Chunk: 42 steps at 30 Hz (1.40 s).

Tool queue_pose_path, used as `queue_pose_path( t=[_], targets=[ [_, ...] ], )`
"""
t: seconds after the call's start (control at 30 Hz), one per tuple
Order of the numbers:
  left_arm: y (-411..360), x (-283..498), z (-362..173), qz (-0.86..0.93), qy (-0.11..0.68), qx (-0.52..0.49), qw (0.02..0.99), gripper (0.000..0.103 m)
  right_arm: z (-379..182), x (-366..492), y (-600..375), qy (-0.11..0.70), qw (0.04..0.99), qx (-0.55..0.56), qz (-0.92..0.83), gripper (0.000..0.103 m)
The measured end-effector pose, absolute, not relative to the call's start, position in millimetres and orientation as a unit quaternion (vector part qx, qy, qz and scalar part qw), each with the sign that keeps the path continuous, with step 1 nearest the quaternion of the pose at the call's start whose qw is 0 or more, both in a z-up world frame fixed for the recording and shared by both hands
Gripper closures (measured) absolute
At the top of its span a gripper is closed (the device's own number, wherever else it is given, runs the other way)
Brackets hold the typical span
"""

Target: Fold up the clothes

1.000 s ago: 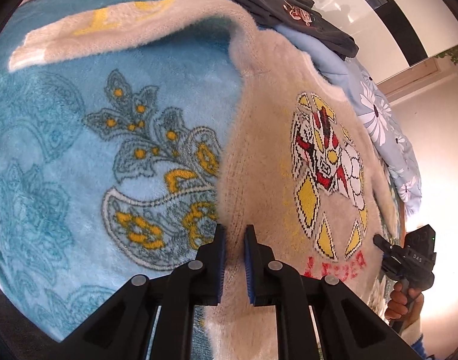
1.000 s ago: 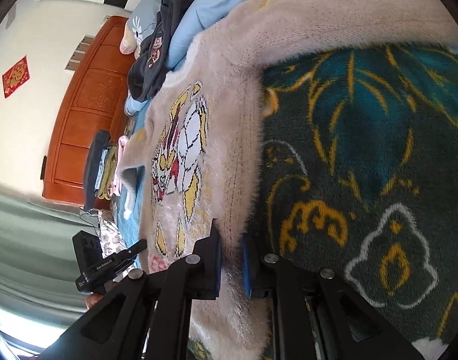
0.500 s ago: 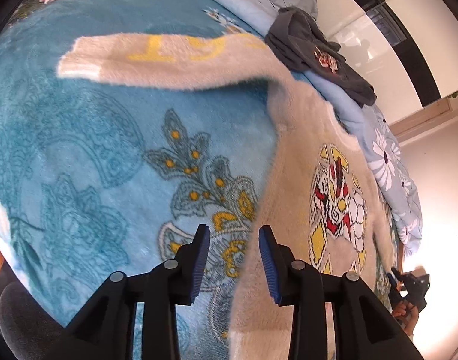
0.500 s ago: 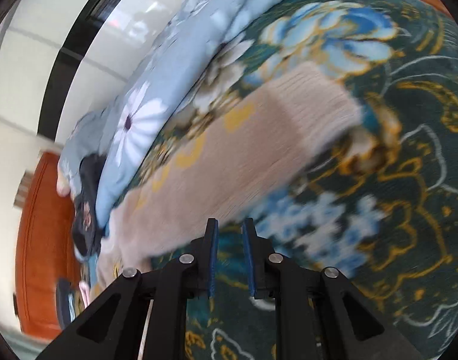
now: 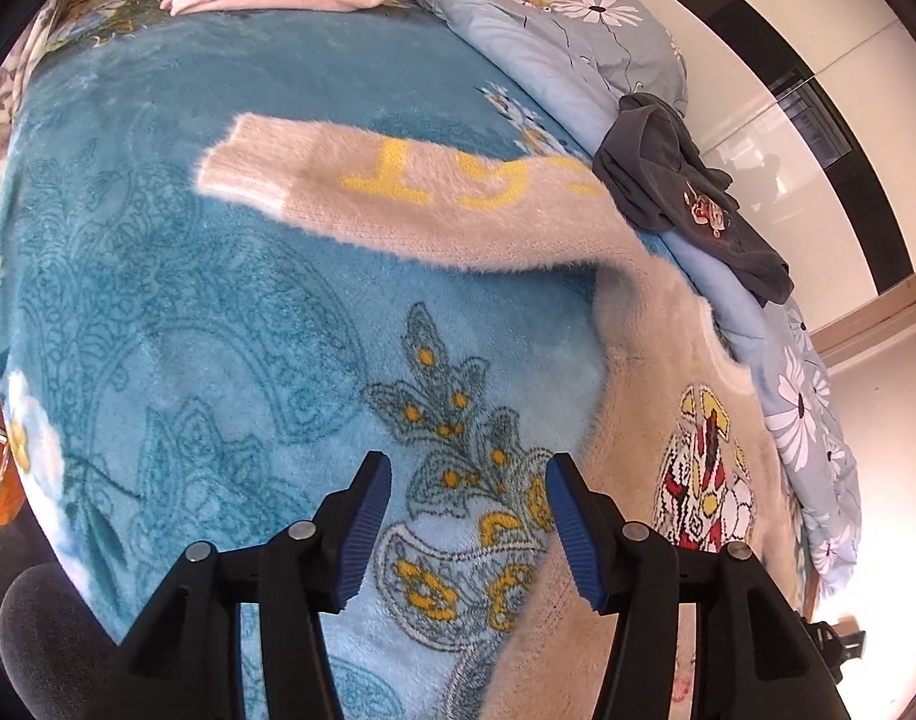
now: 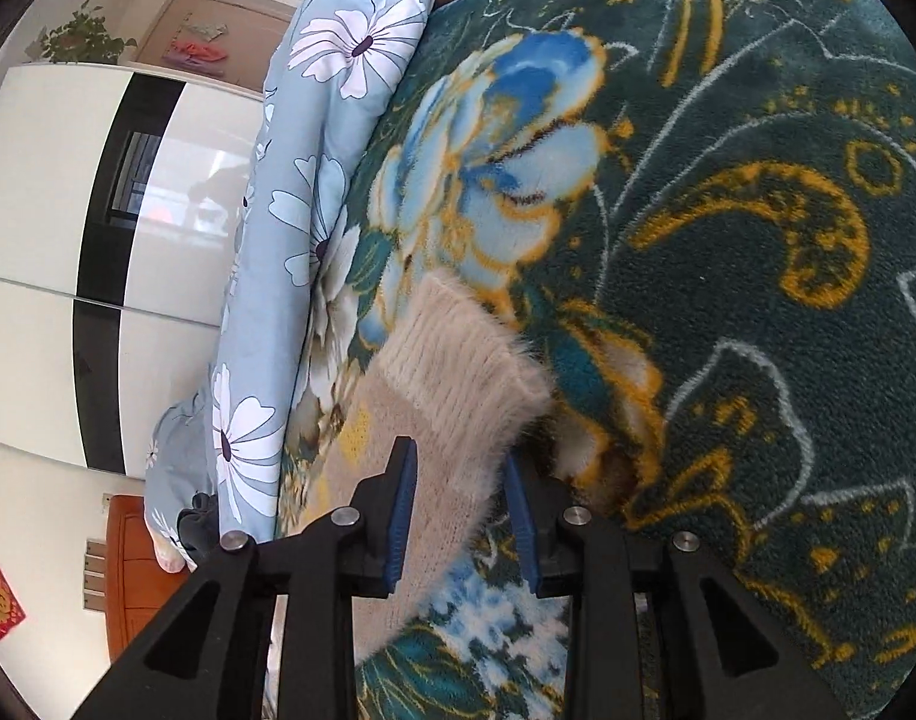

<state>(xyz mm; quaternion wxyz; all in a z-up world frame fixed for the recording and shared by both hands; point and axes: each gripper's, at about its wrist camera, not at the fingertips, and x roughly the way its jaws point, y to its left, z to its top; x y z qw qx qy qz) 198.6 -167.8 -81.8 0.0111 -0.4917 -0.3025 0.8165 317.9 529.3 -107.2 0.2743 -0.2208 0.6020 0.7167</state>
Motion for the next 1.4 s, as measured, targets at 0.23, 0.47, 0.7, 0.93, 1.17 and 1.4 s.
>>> queue_pose_path(
  t=[0.23,0.47,0.7,0.93,1.17,1.4],
  targets=[
    [-171.7,198.1,-91.4,0.806,-0.320,-0.499,0.002,0.042,-94.5,298.3,529.1,0.582,0.278,-0.223,0.731,0.088],
    [-173.1,194.4,-96.7,0.802,-0.324,-0.503,-0.010,0.042,-30.4,241.1,487.1,0.466,0.190,-0.256,0.826,0.092],
    [-177.9,189.4,-98.7,0.793,-0.344,-0.503,-0.022,0.042,3.6,157.9,384.7,0.426,0.004,-0.264,0.865,0.092],
    [-189.3,189.1,-96.7,0.790,-0.359,-0.496,-0.036,0.042,-15.0,71.1,266.8,0.430,-0.124,-0.308,0.840,0.092],
    [-204.6,185.2,-99.5,0.781,-0.386,-0.489,-0.049,0.042,-45.7,19.5,168.9,0.383,-0.169,-0.384,0.823,0.093],
    [-233.3,165.3,-106.5,0.761,-0.439,-0.472,-0.074,0.042,-80.3,8.2,120.8,0.296,-0.138,-0.449,0.832,0.092]
  ],
)
